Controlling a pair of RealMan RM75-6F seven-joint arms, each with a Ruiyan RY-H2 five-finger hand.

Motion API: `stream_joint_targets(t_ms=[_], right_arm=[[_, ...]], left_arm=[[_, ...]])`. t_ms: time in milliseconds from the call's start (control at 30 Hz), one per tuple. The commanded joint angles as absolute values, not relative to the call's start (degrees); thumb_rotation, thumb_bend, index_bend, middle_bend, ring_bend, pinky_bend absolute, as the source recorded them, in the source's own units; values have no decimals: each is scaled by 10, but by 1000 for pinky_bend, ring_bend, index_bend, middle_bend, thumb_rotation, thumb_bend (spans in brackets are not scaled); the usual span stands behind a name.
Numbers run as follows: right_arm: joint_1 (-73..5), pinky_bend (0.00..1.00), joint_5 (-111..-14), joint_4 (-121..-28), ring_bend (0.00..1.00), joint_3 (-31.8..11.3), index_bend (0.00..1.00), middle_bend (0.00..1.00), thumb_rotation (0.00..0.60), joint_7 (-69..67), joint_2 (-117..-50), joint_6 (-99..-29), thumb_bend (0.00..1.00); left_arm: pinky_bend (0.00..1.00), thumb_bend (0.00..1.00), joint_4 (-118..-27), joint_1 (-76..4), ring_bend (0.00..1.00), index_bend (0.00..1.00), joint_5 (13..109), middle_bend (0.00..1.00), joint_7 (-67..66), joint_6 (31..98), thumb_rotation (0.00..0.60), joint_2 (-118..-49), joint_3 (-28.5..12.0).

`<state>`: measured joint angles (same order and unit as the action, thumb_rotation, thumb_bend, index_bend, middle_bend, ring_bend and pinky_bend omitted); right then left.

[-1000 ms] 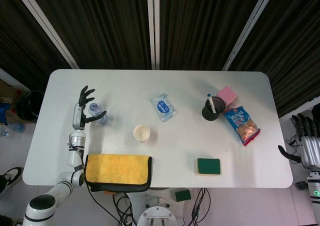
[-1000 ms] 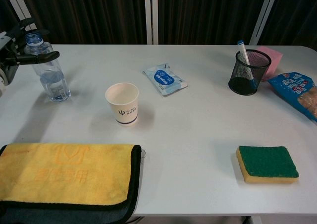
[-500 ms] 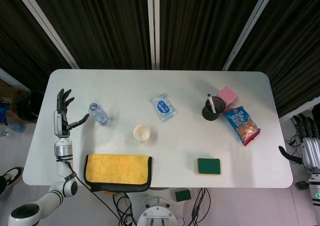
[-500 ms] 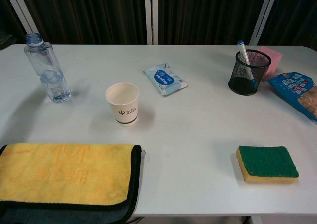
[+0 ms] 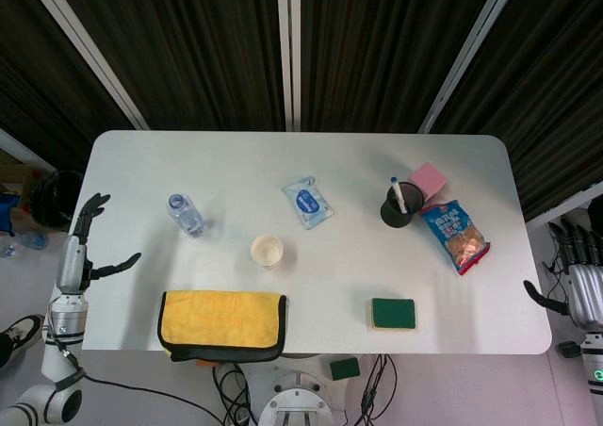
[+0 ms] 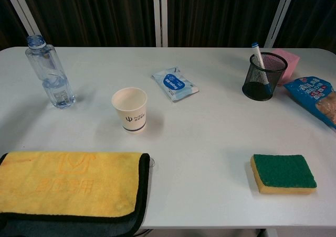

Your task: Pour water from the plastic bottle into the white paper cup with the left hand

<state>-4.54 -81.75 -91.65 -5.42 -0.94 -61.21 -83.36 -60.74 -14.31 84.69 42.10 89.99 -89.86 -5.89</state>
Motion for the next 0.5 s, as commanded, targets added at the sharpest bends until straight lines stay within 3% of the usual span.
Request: stream_joint_targets(t_ms=[33,133,500], right_arm=[[-47,0,-822,-913,0,-50,0,0,541,0,-615,-830,195],[-49,0,-828,-902,0,-43,0,0,539,20,-623,-825,187],[-49,0,-837,-883,0,-37,0,0,539,21,-644,-823,185]], left_arm=[[166,0,-750,-95,45,64,884,113,11,859,498,-746,34],[167,0,-830,-88,29,74,856,103,-97,827,383,-712,44],[162,0,-884,-74,25,62,837,88,-187,827,239,-707,35]])
